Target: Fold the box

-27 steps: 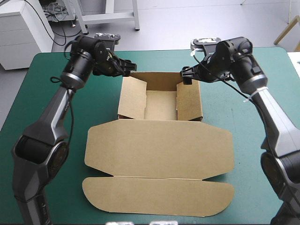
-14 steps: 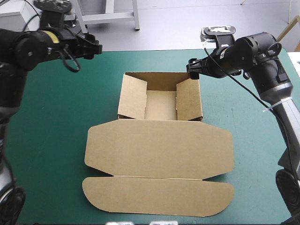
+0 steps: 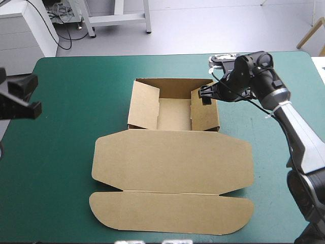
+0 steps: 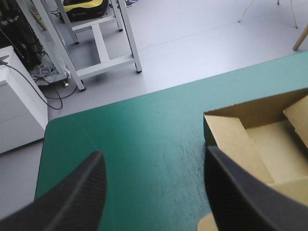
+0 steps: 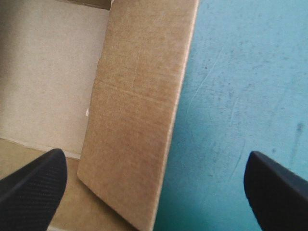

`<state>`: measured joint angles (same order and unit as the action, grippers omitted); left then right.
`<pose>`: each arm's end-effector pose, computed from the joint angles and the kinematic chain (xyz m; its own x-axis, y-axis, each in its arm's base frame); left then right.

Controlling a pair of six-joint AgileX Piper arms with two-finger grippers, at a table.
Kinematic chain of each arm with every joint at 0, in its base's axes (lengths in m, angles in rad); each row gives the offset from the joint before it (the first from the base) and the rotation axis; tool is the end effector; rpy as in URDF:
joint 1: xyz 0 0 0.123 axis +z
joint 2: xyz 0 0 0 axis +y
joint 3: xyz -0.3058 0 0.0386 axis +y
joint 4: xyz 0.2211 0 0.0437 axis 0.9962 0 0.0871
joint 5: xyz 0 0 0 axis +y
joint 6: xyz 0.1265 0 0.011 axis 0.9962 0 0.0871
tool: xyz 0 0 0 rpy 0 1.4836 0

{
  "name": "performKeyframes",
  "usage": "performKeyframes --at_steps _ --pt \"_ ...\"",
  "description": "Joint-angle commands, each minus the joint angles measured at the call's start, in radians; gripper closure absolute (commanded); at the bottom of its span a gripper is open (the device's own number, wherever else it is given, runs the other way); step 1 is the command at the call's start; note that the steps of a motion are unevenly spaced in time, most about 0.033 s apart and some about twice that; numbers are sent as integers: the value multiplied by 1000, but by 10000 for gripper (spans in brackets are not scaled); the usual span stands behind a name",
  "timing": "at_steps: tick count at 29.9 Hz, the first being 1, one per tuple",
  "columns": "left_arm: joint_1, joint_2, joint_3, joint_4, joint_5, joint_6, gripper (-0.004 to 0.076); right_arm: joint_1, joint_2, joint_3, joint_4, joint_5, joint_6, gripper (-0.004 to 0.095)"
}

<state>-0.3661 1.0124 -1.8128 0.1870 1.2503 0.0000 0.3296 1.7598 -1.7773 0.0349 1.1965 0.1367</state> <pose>0.1111 -0.0186 0.5481 -0.3143 0.1832 -0.9315 0.2171 0.9691 0.1174 0.3527 0.1250 0.3510 -0.8805 -0.1439 -0.4516 -0.2089 0.9731 0.0972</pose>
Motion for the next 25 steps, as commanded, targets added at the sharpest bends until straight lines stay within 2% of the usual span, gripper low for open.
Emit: performKeyframes --at_steps 1,11,19,22,24,25 --pt "-2 -100 139 5 45 0 332 -7 21 -19 12 -63 1 -10" --pt "-2 -269 475 5 45 -55 333 -7 138 -19 18 -78 1 -10" --pt "-2 -281 529 6 45 -78 333 -7 168 -19 21 -69 -3 1" --pt "-2 -281 529 6 45 -78 333 -7 168 -19 21 -64 -11 101" --pt "-2 -281 529 6 45 -78 333 -7 168 -19 21 -56 -16 280" --pt "-2 -281 529 6 45 -78 333 -7 168 -19 21 -54 -16 405"
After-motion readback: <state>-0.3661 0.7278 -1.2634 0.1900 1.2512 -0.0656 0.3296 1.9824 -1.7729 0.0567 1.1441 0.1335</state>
